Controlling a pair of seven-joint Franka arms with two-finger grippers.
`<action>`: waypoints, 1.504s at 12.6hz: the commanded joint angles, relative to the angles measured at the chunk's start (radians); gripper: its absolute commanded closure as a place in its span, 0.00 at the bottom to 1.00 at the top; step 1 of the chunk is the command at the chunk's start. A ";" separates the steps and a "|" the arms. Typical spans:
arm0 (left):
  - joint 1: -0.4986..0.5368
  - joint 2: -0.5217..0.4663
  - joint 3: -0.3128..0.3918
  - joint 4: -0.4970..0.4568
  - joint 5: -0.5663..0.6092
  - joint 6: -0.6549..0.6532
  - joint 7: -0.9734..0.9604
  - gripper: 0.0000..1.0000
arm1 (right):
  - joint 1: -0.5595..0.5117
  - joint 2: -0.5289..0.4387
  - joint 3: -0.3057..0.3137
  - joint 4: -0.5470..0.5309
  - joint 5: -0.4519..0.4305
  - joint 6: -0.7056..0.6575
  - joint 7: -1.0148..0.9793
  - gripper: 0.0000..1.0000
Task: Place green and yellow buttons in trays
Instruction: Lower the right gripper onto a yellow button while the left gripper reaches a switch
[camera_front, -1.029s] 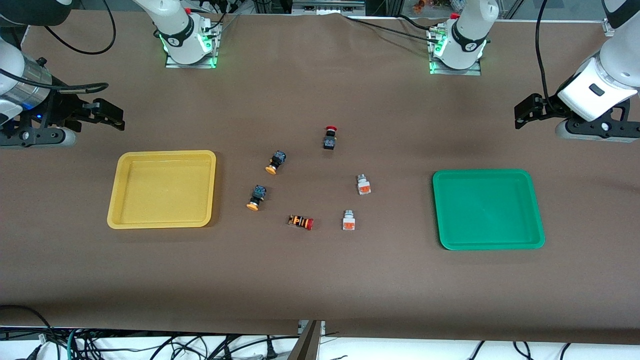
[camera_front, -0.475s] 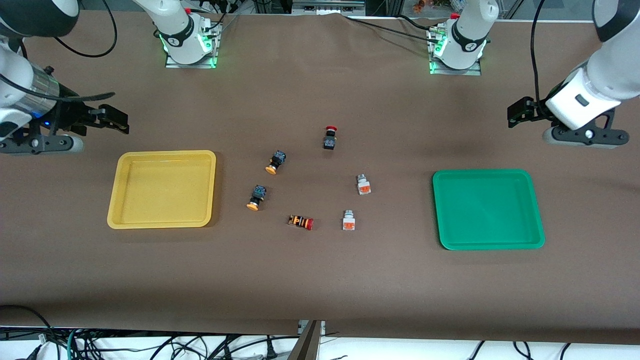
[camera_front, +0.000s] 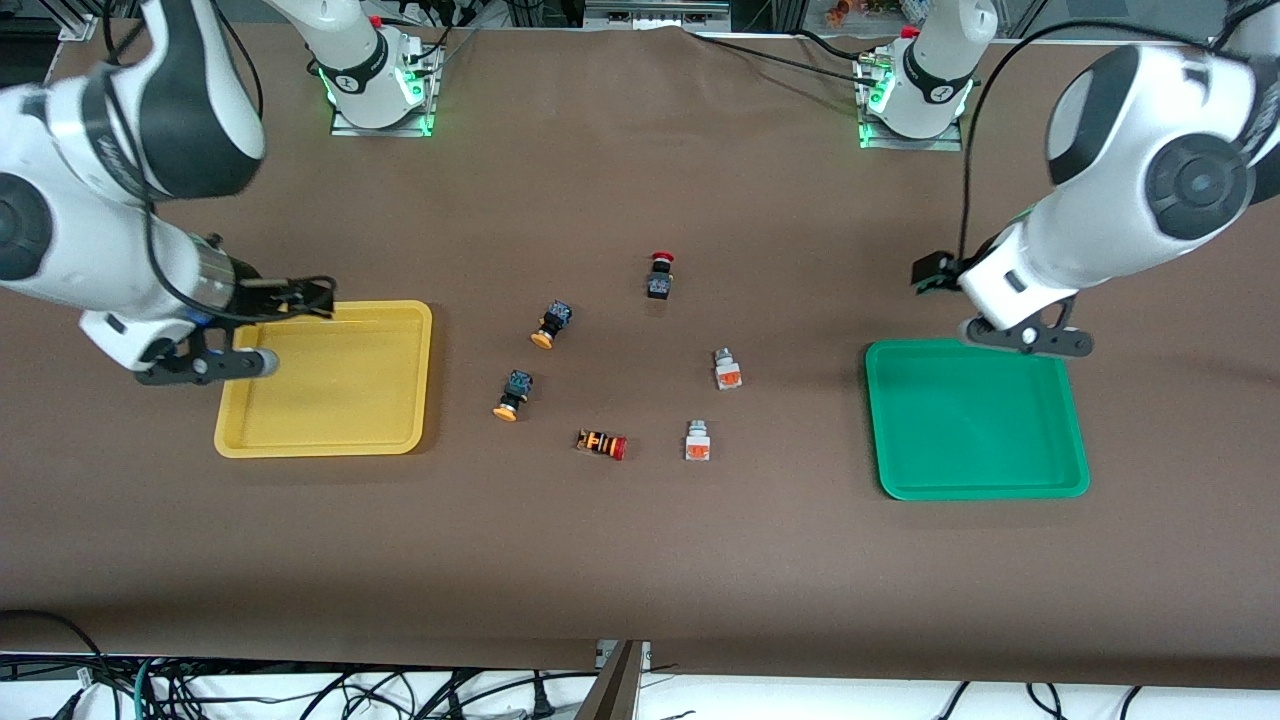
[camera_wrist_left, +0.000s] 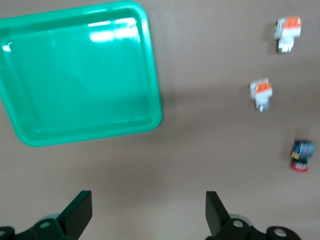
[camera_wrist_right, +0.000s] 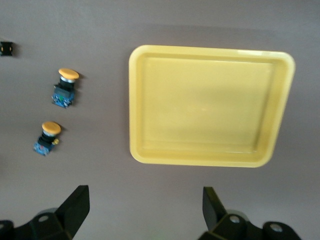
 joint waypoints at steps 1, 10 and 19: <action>-0.020 0.133 -0.038 0.035 -0.016 0.101 -0.092 0.00 | 0.108 0.072 0.001 0.019 0.001 0.045 0.200 0.00; -0.162 0.382 -0.038 -0.048 -0.010 0.449 -0.222 0.00 | 0.329 0.193 0.004 -0.177 0.099 0.358 0.679 0.00; -0.256 0.488 -0.041 -0.065 -0.055 0.732 -0.434 0.00 | 0.444 0.307 0.002 -0.260 0.099 0.584 0.828 0.00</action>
